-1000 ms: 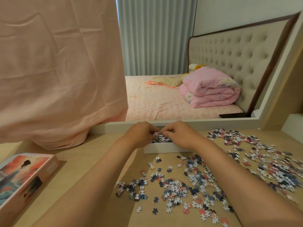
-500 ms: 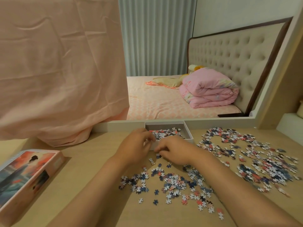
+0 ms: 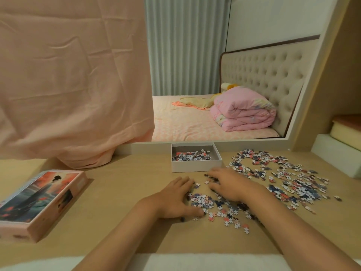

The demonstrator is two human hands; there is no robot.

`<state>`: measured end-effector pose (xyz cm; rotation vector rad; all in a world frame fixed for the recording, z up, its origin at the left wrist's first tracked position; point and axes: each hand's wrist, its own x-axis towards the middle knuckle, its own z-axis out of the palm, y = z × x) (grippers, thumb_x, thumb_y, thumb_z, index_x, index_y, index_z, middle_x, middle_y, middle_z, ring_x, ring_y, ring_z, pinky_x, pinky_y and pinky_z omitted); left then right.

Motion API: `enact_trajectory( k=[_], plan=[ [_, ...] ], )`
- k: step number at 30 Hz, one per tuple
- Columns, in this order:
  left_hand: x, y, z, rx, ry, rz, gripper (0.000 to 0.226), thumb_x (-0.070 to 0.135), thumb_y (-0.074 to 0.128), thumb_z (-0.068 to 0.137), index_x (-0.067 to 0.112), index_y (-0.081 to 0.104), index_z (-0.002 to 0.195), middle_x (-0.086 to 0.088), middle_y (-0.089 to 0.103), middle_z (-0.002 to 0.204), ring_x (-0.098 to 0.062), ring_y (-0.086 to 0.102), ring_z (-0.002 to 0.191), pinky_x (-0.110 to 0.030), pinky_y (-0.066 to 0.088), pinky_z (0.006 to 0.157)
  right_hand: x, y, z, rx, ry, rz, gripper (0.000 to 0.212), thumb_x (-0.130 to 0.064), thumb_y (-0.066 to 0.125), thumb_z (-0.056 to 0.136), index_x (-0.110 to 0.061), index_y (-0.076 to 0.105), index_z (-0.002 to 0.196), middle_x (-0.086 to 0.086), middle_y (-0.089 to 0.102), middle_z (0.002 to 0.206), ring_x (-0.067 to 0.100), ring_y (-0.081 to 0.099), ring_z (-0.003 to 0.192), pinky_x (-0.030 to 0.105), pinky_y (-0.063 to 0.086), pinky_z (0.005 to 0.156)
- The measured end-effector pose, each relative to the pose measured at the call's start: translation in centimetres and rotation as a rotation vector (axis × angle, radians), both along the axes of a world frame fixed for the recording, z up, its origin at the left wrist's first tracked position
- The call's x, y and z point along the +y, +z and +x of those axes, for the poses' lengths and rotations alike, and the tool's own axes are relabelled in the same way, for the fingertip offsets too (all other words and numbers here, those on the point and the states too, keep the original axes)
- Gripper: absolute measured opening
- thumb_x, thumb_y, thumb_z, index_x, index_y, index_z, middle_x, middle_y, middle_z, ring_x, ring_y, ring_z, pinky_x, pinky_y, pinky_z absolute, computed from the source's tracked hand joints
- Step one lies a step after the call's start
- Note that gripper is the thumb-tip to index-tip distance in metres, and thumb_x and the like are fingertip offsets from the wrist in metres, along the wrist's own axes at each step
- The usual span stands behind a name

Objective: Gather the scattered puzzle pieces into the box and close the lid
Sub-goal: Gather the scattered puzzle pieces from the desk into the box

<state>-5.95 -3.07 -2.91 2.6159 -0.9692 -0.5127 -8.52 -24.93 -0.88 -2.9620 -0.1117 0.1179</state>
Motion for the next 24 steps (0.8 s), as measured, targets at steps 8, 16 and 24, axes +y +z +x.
enact_trajectory(
  k=[8,16,24],
  plan=[
    [-2.8,-0.4,-0.4,-0.001,-0.025,-0.076,0.116,0.074,0.063,0.074,0.028,-0.005,0.156,0.013,-0.011,0.163,-0.009,-0.006,0.149,-0.036,0.008,0.122,-0.3,0.5,-2.9,0.018,0.044,0.281,0.034,-0.021,0.054,0.099,-0.042,0.068,0.121,-0.013,0.066,0.127,0.014,0.064,0.110,0.038,0.051,0.098],
    [-4.8,-0.7,1.2,-0.059,-0.108,-0.068,0.113,0.074,0.064,0.073,0.027,0.005,0.157,0.013,-0.001,0.163,-0.009,0.001,0.149,-0.035,0.010,0.121,-2.3,2.9,-5.8,0.309,-0.016,0.031,0.113,-0.055,0.085,0.065,-0.049,0.013,0.153,-0.015,0.007,0.164,0.019,0.014,0.151,0.047,0.023,0.119],
    [-3.7,0.1,1.9,-0.151,-0.048,-0.233,0.077,0.057,0.068,0.081,0.032,0.038,0.148,0.014,0.040,0.150,-0.008,0.040,0.136,-0.021,0.031,0.107,-2.0,0.9,-2.9,0.167,-0.086,0.151,0.082,-0.052,0.079,0.076,-0.038,0.041,0.148,-0.002,0.030,0.155,0.025,0.031,0.143,0.046,0.033,0.115]
  ],
)
